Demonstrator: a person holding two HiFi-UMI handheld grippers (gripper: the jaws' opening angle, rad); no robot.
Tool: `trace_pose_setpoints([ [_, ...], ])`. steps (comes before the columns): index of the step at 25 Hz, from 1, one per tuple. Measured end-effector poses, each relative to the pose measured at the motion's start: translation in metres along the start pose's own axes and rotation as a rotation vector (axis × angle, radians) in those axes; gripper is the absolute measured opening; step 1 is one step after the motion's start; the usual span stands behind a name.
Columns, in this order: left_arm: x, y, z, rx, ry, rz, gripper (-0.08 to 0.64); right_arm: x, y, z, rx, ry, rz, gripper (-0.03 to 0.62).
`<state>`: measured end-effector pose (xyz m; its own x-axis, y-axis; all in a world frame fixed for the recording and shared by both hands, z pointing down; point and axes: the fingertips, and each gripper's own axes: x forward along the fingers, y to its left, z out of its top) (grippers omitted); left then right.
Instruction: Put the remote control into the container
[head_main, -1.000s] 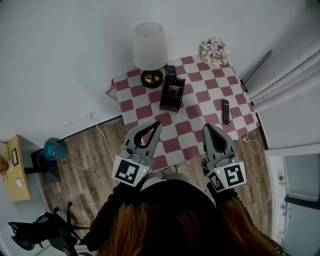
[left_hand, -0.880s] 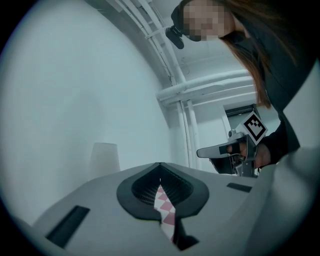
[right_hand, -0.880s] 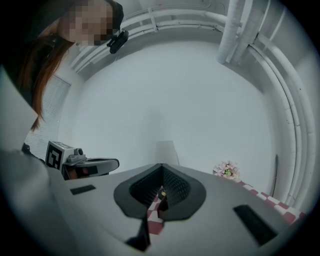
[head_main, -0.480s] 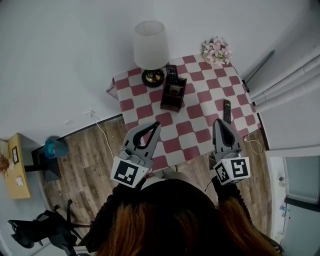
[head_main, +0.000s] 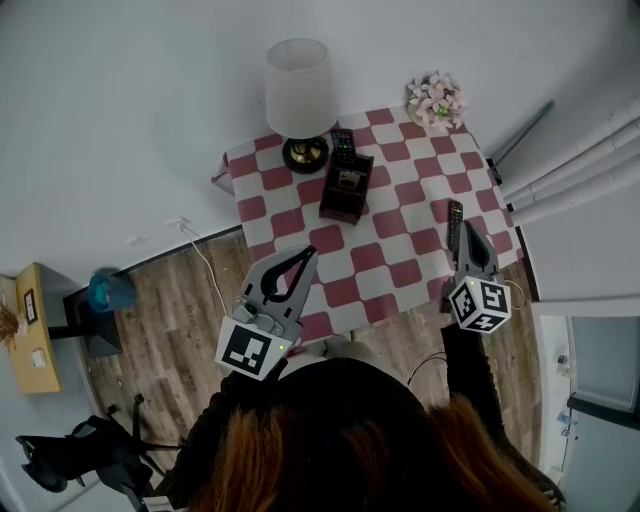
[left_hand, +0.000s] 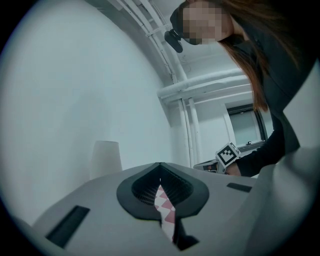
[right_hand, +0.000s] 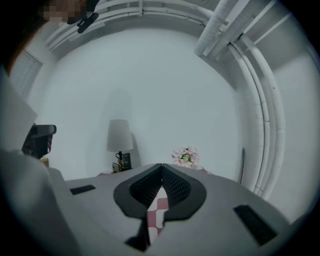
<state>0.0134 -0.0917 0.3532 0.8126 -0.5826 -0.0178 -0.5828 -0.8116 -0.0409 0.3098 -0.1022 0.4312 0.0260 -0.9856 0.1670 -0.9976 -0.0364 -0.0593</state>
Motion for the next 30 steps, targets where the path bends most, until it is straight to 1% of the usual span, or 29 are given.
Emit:
trace_pose_setpoints([
  [4, 0.001, 0.001, 0.001, 0.008, 0.005, 0.004, 0.009, 0.022, -0.046, -0.022, 0.035, 0.045, -0.052, 0.015],
  [8, -0.001, -0.004, 0.004, 0.045, 0.001, -0.006, 0.009, 0.049, -0.08, -0.054, 0.021, 0.117, -0.092, 0.017],
  [12, 0.001, -0.005, 0.004, 0.044, 0.007, -0.007, 0.009, 0.074, -0.097, -0.092, -0.026, 0.218, -0.1, 0.017],
  [16, 0.003, -0.004, 0.002, 0.045, 0.02, 0.003, 0.009, 0.086, -0.11, -0.121, -0.028, 0.297, -0.092, 0.018],
  [20, 0.003, -0.003, 0.0, 0.046, 0.028, 0.021, 0.009, 0.095, -0.124, -0.146, -0.005, 0.371, -0.115, 0.02],
  [21, 0.004, -0.003, 0.0, 0.045, 0.027, 0.024, 0.009, 0.097, -0.128, -0.151, 0.009, 0.386, -0.123, 0.027],
  [22, 0.004, -0.004, 0.001, 0.044, 0.026, 0.026, 0.009, 0.099, -0.131, -0.156, 0.026, 0.403, -0.13, 0.064],
  [23, 0.005, -0.005, 0.001, 0.043, 0.026, 0.027, 0.009, 0.101, -0.133, -0.162, 0.043, 0.421, -0.135, 0.114],
  [24, 0.005, -0.006, 0.001, 0.043, 0.027, 0.027, 0.009, 0.102, -0.135, -0.166, 0.056, 0.44, -0.142, 0.141],
  [27, 0.006, -0.01, 0.0, 0.044, 0.032, 0.023, 0.009, 0.104, -0.14, -0.176, 0.056, 0.5, -0.176, 0.173],
  [30, 0.01, -0.013, -0.002, 0.038, 0.037, 0.009, 0.009, 0.108, -0.141, -0.188, 0.059, 0.562, -0.189, 0.215],
])
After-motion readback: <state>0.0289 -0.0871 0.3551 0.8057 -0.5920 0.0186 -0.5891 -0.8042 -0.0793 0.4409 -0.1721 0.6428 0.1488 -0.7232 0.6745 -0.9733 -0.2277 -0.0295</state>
